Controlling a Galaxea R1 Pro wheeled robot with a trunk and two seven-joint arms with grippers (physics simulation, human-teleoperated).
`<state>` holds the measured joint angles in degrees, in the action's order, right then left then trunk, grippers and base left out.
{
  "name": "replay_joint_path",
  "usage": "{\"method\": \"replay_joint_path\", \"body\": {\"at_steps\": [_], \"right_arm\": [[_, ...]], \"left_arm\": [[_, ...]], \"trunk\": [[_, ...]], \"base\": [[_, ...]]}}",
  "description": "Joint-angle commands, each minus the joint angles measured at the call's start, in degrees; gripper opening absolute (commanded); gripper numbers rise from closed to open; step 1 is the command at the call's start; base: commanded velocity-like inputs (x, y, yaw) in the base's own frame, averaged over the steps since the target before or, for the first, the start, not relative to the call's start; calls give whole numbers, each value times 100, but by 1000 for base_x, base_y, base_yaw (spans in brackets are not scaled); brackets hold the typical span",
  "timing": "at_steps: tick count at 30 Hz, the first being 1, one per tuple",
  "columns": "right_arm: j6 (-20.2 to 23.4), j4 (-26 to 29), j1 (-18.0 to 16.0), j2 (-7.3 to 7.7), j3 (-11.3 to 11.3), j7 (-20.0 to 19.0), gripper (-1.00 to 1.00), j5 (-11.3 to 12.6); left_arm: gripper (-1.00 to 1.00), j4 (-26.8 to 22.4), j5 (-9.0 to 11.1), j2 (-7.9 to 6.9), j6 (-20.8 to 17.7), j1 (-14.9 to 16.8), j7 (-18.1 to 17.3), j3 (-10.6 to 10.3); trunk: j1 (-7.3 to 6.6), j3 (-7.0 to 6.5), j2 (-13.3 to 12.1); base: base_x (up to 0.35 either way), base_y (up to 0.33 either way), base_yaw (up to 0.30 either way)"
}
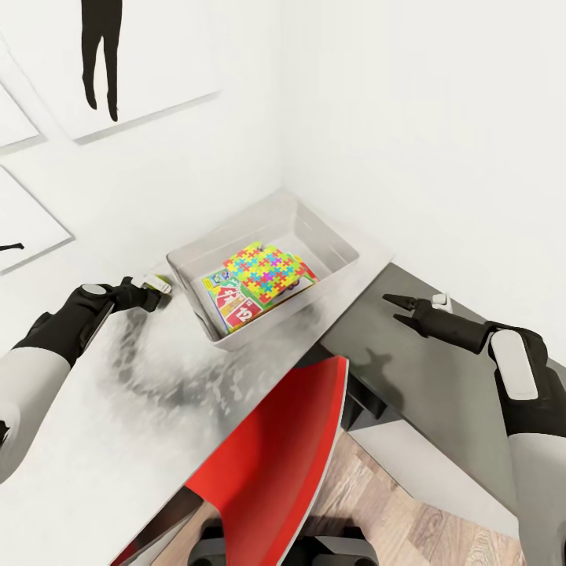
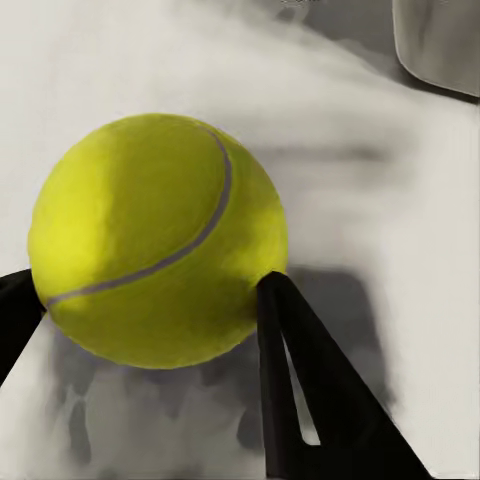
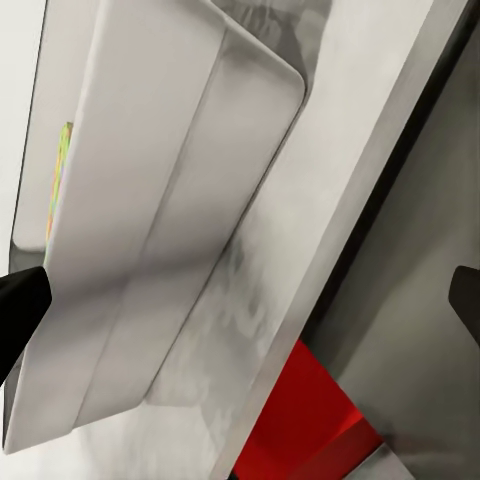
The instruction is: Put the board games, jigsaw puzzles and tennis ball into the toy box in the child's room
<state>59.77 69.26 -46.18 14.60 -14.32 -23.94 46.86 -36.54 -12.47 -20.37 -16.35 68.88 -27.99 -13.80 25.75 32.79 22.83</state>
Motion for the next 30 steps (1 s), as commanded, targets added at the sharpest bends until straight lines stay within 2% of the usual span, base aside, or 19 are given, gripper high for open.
{"method": "replay_joint_path", "body": {"at_steps": [1,22,30], "right_arm": [[23,0,-5,-1,-9,-58,100,-55],[23,0,-5,-1,-9,-58,100,-63],[23,0,3,5,-9,-58,100,-63]], "left_arm": [[-100,-11,-66,-7,-5,3,-32,-12],[-100,-11,-55,5,27,3,-53,-18],[-100,-11,-51,6,27,3,-56,-14]], "trunk": [[3,8,9],[3,7,9],[3,-49,9]], "base": [[0,0,0],[0,0,0],[-83,0,-14]]}}
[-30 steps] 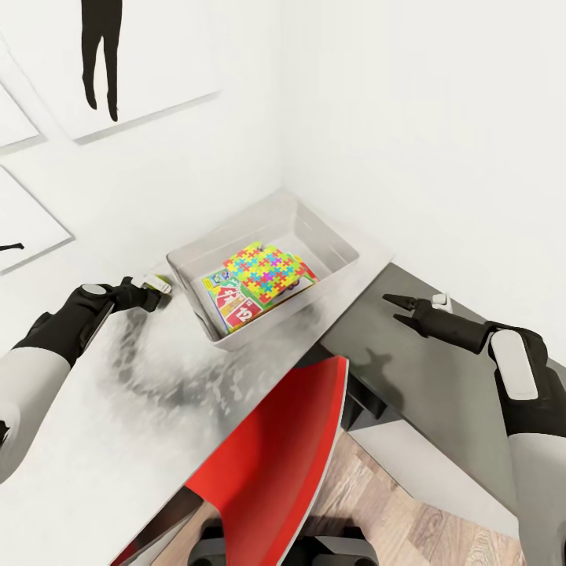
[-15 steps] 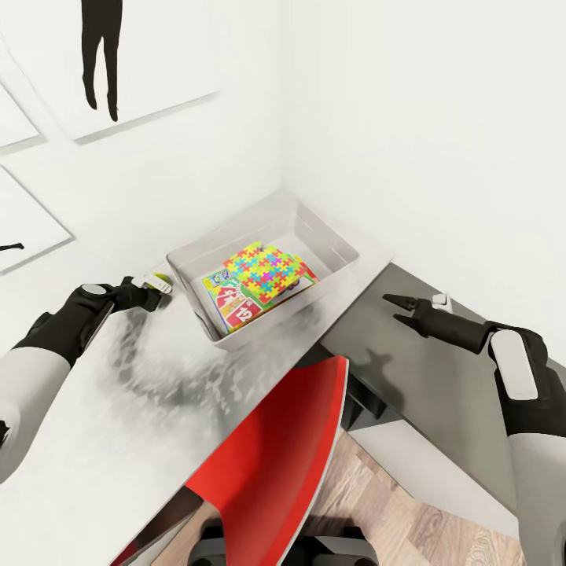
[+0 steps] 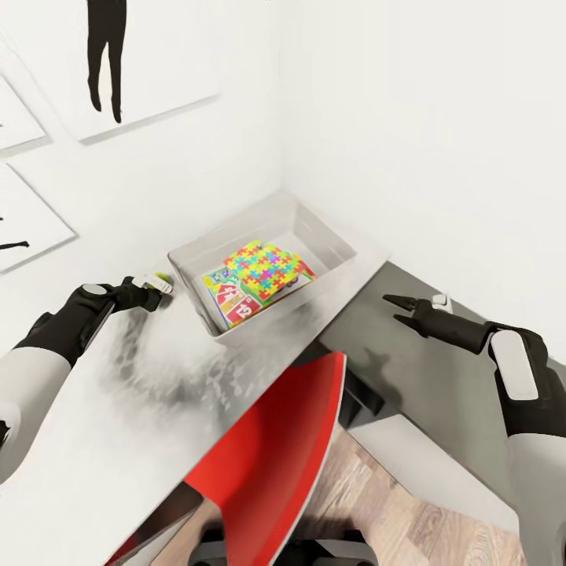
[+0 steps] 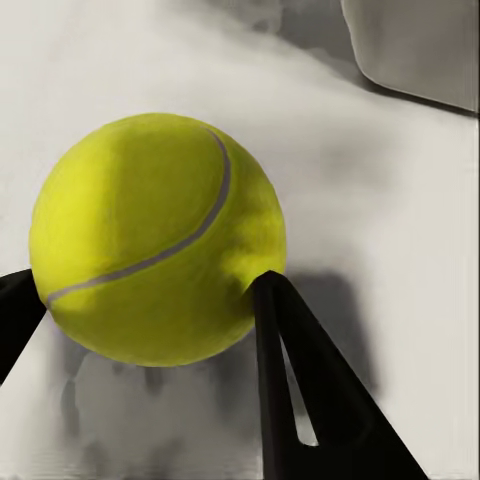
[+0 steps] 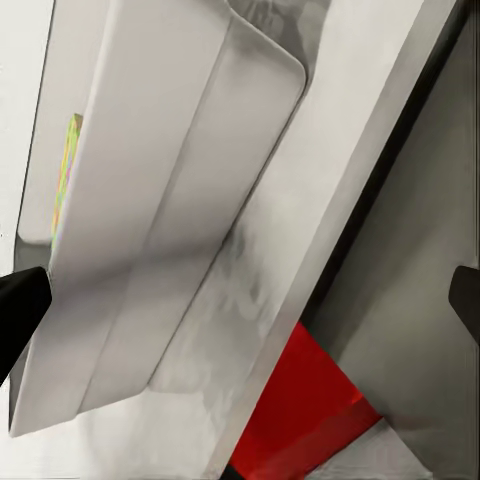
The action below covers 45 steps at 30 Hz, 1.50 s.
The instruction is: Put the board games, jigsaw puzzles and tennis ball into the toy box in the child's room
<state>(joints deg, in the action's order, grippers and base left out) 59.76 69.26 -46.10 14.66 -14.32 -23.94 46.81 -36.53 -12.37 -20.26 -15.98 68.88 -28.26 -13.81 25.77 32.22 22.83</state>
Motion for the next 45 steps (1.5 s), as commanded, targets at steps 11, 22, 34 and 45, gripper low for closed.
{"method": "replay_joint_path", "body": {"at_steps": [11,22,34,45], "right_arm": [[24,0,-4,2,-9,-60,100,-58],[24,0,-4,2,-9,-62,100,-58],[24,0,-4,2,-9,-60,100,-58],[24,0,-4,11,-6,-59,100,-58]], "left_arm": [[-100,-12,-76,-16,-31,3,-1,-16],[-100,-12,-87,-30,-50,3,6,-22],[-100,-12,-91,-63,-60,3,13,-25],[-100,-12,-91,-259,-71,3,23,-16]], "trunk": [[1,-90,9],[1,-188,9],[1,-295,9],[1,-393,9]], "base": [[-152,2,-62],[-134,39,-77],[-171,22,-80],[-129,40,-80]]}}
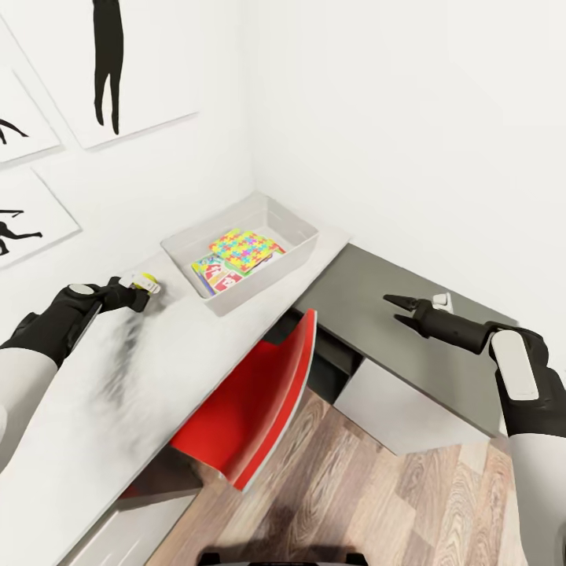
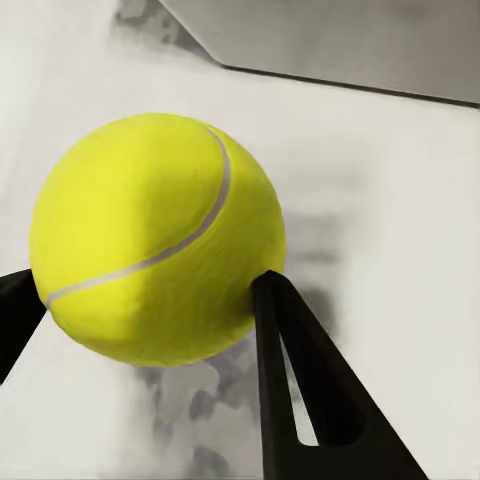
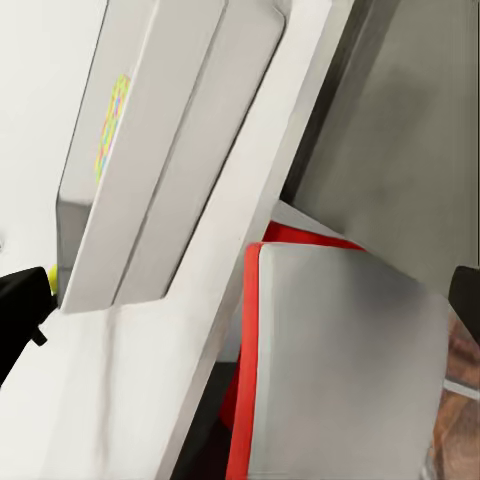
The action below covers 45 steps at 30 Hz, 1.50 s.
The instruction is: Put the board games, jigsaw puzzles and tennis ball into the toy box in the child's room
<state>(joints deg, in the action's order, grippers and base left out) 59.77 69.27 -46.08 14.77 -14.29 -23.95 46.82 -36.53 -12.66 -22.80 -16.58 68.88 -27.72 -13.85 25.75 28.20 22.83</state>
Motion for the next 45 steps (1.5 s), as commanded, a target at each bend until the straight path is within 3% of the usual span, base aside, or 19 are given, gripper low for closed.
{"method": "replay_joint_path", "body": {"at_steps": [1,5,7,8,10,12,16,21,24,25,28,30,33,34,36,41,45], "right_arm": [[23,-1,-6,-1,-10,-58,100,-59],[23,-1,-4,-1,-11,-60,100,-59],[23,-1,-2,-1,-7,-59,100,-59],[23,1,3,-1,-6,-60,100,-59],[23,32,67,-1,-10,-63,100,-63],[23,76,124,-1,-12,-67,100,-66],[23,462,425,13,-13,-173,100,-29],[23,1113,1051,16,-26,-829,100,77],[23,1711,1769,11,-275,-1301,100,90],[23,1883,2190,-30,-543,-1614,100,93],[-29,2030,3038,-79,-968,-2550,100,77],[-470,2064,3571,-73,-1110,-3127,100,56],[-1296,2081,4314,-29,-1188,-3962,100,46],[-1529,2082,4631,-28,-1206,-4408,100,29],[-1842,2082,4941,-46,-1219,-4827,100,13],[-2255,2082,5292,-14,-1250,-5166,100,4],[-2295,2069,5337,-7,-1384,-5287,100,7]], "left_arm": [[-100,-12,-61,-27,-14,3,-30,-12],[-100,-12,-47,-202,-174,3,-31,9],[-100,-13,-33,-296,-316,5,-59,128],[-100,-18,-27,-334,-385,4,-74,236],[-100,-63,-9,-446,-500,5,-154,643],[-100,-95,7,-599,-676,4,-452,1032],[-100,-369,7,-972,-1266,3,-1563,1749],[-100,-608,13,-1379,-2167,3,-2953,2386],[-100,-642,12,-1582,-2550,-3,-3950,2542],[-100,-647,8,-1668,-2703,-13,-4524,2572],[-100,-654,9,-1848,-2986,-27,-5643,2601],[-100,-732,11,-1896,-3081,-30,-6163,2627],[-100,-945,19,-1917,-3325,-32,-6228,2639],[-100,-1016,23,-1914,-3434,-32,-6228,2641],[-100,-1065,27,-1911,-3514,-32,-6228,2653],[-100,-1098,43,-1823,-3625,-32,-6228,2662],[-100,-1143,44,-1611,-3734,-32,-6228,2648]], "trunk": [[3,0,9],[3,-36,9],[3,-54,9],[3,-63,9],[3,-81,9],[3,-99,9],[3,-134,9],[3,-179,9],[3,-206,9],[3,-215,9],[3,-243,9],[3,-261,9],[3,-289,9],[3,-298,9],[3,-316,9],[3,-363,9],[3,-401,9]], "base": [[-18,6,-80],[-7,3,-80],[-2,1,-80],[-1,0,-80],[0,0,-80],[0,0,-79],[0,0,-79],[0,0,-51],[0,0,-9],[0,0,-3],[0,0,-1],[0,0,0],[0,0,0],[0,0,0],[0,0,0],[0,0,0],[0,0,0]]}}
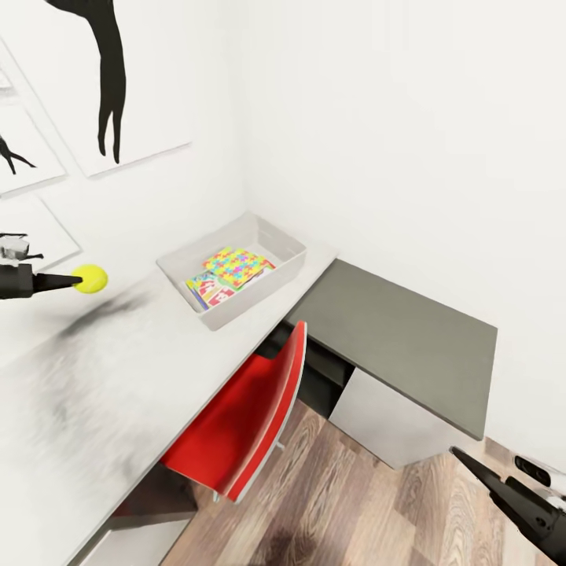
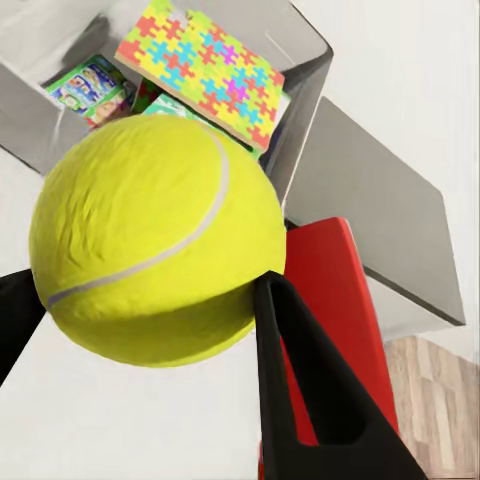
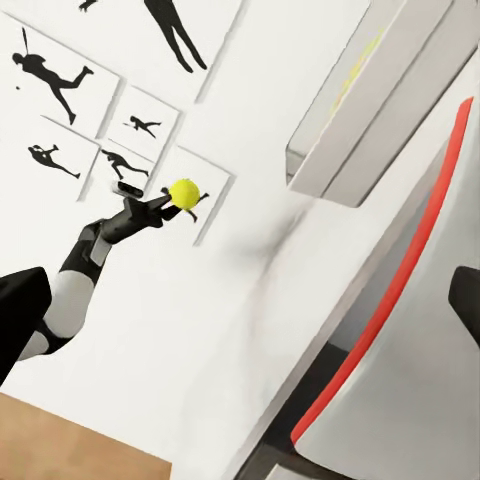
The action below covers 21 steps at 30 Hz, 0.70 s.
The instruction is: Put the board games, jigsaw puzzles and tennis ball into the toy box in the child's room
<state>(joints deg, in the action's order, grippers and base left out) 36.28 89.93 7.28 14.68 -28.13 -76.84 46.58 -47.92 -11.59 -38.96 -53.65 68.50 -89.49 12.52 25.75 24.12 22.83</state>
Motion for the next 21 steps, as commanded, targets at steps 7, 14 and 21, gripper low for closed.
{"method": "replay_joint_path", "body": {"at_steps": [7,14,21], "right_arm": [[54,-49,24,8,-401,-492,100,18],[54,-83,37,17,-463,-576,100,-7],[22,-89,37,11,-471,-584,100,-9]], "left_arm": [[-100,-388,-120,446,-253,6,-51,-8],[-100,-465,-127,614,-292,6,-51,-10],[-100,-1072,-103,795,-400,6,-51,5]], "trunk": [[4,-58,9],[4,-123,9],[4,-188,9]], "base": [[0,0,0],[0,0,0],[0,0,-68]]}}
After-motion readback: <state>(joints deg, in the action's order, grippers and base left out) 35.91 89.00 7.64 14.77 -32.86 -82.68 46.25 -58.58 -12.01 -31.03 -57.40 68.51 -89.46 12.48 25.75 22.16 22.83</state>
